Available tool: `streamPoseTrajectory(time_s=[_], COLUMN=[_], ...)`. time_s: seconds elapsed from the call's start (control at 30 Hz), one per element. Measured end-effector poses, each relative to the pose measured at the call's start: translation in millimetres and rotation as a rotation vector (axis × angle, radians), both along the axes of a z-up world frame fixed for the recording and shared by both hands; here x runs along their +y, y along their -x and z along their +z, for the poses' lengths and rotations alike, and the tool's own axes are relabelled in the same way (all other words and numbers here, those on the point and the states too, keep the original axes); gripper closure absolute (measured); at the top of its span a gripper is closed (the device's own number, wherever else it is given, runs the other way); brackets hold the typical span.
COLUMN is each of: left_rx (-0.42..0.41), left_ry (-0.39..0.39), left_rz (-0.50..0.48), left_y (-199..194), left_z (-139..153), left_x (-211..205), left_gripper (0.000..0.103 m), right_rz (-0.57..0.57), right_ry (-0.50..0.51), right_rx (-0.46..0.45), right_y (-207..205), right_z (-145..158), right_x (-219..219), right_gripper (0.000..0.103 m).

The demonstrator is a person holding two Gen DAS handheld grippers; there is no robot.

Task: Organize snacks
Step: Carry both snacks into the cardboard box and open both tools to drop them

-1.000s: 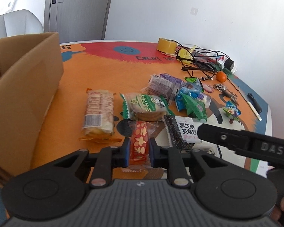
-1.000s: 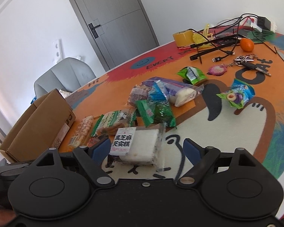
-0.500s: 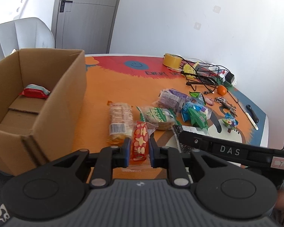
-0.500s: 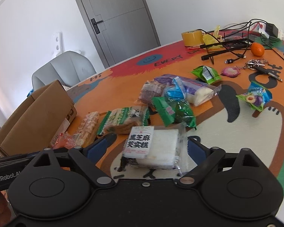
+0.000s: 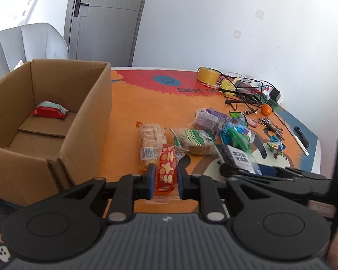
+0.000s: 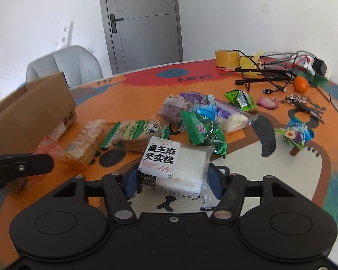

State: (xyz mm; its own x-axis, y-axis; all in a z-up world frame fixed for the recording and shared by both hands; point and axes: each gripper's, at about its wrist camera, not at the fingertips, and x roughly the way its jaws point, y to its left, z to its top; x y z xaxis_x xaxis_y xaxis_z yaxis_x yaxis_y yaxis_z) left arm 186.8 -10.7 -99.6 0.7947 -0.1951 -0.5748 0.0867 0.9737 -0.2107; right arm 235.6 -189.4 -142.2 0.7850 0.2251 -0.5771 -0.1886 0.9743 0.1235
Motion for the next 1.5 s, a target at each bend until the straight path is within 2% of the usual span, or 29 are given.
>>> streamPoseTrajectory(time_s=[0.13,0.33,0.5,0.8,1.0,1.5], left_rx=[-0.023,-0.075,-0.135,-0.192,-0.208,-0.173], left_ry=[0.009,0.014,0.003,-0.011,-0.016,-0.022], left_rz=[-0.001,0.006,0.011,0.065,0.122,0.25], left_y=[2.2,12.7,22.5,23.9,21.8,3.6], left_z=[5.7,24.7,44.2,70.8,78.7,78.8], left_x=[1.3,6.3,8.5,29.7,55.6,121.7], left_gripper=[0.084,0.084,0.084,0.084,0.084,0.084], right_rz=[0.009,0.017,0.046,0.13,0.176,0.299], right_ry=[-0.051,-0.119,-0.143,-0.186,-0.209,-0.256], right_rx=[0.001,-0.057,-0.101,-0.146,-0.164,-0.12], right_y=[7.6,20.9,25.7,17.2,7.0,-21.1], right_z=[7.3,29.6,46.1,70.1,80.2,87.8], right_x=[-5.8,-10.2,-4.3,17.2,37.1,100.9], right_gripper=[0.044,0.045,0.045,0.045,0.045,0.045])
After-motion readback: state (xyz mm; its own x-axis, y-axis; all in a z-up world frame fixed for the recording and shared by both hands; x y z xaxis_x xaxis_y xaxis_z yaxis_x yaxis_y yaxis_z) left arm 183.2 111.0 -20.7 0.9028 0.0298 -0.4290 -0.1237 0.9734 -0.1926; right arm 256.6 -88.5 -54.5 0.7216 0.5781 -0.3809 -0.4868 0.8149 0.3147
